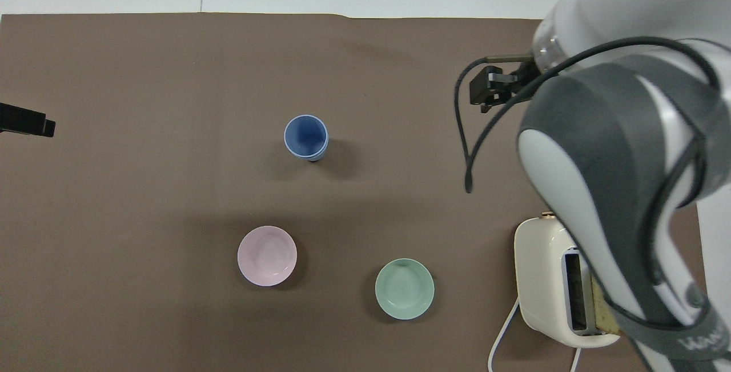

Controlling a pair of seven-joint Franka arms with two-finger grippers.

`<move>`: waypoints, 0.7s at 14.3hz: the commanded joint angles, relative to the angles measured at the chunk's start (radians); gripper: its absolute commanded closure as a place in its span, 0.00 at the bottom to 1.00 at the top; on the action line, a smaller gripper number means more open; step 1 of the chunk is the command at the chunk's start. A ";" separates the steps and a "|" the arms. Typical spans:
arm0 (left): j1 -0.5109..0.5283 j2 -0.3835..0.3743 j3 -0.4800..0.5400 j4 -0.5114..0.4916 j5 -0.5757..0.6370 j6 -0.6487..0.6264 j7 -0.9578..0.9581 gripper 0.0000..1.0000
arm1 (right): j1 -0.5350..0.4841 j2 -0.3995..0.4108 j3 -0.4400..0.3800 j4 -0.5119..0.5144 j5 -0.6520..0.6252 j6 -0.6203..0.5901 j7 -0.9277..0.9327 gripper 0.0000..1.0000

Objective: Stack blue cups with both arms

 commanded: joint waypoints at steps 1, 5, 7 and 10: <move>0.000 -0.007 -0.003 0.006 0.014 -0.049 -0.009 0.00 | -0.120 -0.025 0.012 -0.023 -0.012 -0.022 -0.156 0.00; -0.001 -0.017 -0.008 0.004 0.009 -0.049 -0.016 0.00 | -0.236 -0.094 0.018 -0.110 0.016 -0.005 -0.212 0.00; -0.001 -0.033 -0.008 -0.011 0.009 -0.045 -0.016 0.00 | -0.260 -0.189 0.017 -0.289 0.031 0.105 -0.226 0.00; 0.000 -0.033 -0.008 -0.011 0.009 -0.040 -0.015 0.00 | -0.274 -0.252 0.015 -0.411 0.033 0.193 -0.280 0.00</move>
